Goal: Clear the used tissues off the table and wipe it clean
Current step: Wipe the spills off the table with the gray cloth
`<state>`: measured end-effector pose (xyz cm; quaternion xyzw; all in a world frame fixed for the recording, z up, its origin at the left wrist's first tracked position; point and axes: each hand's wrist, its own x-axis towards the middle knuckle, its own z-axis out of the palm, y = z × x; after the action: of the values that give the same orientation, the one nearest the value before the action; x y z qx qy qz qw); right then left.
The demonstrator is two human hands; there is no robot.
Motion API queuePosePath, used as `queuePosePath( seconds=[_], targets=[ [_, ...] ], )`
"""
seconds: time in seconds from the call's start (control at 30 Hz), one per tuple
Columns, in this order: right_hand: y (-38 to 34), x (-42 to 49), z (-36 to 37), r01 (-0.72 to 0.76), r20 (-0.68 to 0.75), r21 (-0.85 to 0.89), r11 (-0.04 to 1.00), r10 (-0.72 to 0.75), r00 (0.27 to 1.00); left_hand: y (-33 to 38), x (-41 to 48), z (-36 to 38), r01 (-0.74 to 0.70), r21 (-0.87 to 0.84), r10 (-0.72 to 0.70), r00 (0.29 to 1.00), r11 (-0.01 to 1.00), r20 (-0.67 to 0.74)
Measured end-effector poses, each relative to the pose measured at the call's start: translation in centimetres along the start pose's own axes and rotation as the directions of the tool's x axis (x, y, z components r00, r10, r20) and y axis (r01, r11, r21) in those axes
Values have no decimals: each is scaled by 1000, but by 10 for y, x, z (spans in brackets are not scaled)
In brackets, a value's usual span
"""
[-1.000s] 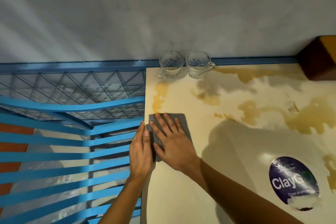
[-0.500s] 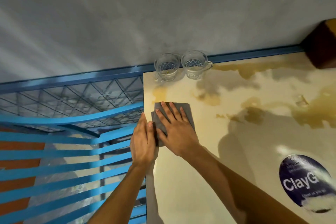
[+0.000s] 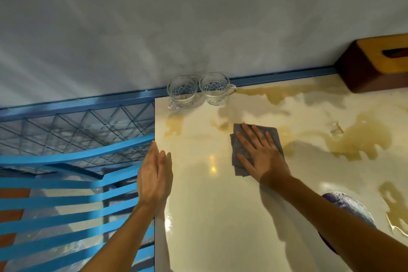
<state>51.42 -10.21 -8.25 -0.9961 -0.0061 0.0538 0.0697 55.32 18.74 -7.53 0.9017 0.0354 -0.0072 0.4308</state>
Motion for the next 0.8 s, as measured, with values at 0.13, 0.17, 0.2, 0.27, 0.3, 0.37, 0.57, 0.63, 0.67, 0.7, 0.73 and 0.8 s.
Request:
queuePosePath(
  seconds=[0.13,0.17,0.2,0.27,0.3,0.37,0.57,0.63,0.67,0.7,0.73,0.8],
  targets=[
    [-8,19,-2,-13,-29,36,999,14,999,3,12,3,-7,-20,6,1000,1000,-24],
    [-11,24,-2,-6,-25,41,999,7,1000,4,15,3,-10,-28,9,1000,1000,-30],
    [-14,29,-3,4,-20,41,999,-3,1000,5,18,4,-6,-34,5,999,999,-34],
    [-23,42,-3,43,-12,31,999,-42,999,5,23,6,22,-50,-24,999,999,-43],
    [-29,48,-3,68,-7,26,997,-67,998,2,25,7,35,-55,-37,998,998,-46],
    [-43,60,-2,113,3,22,993,-113,994,-1,30,10,53,-65,-56,997,996,-47],
    [-104,89,7,220,-15,25,975,-220,975,-5,39,9,2,-65,-5,999,998,-44],
    [-125,97,10,258,-19,29,966,-257,966,-7,41,9,-7,-62,4,999,998,-44],
    [-135,101,11,275,-20,21,961,-275,961,-7,41,9,-24,-62,21,999,998,-44],
    [-143,104,12,289,-19,9,957,-289,957,-9,41,10,-38,-67,35,998,997,-46],
    [-152,109,14,299,-15,-1,954,-299,954,-11,42,10,-46,-75,43,998,996,-46],
    [-168,120,16,304,-10,-16,952,-305,952,-15,44,11,-21,-83,17,998,996,-52]
  ],
)
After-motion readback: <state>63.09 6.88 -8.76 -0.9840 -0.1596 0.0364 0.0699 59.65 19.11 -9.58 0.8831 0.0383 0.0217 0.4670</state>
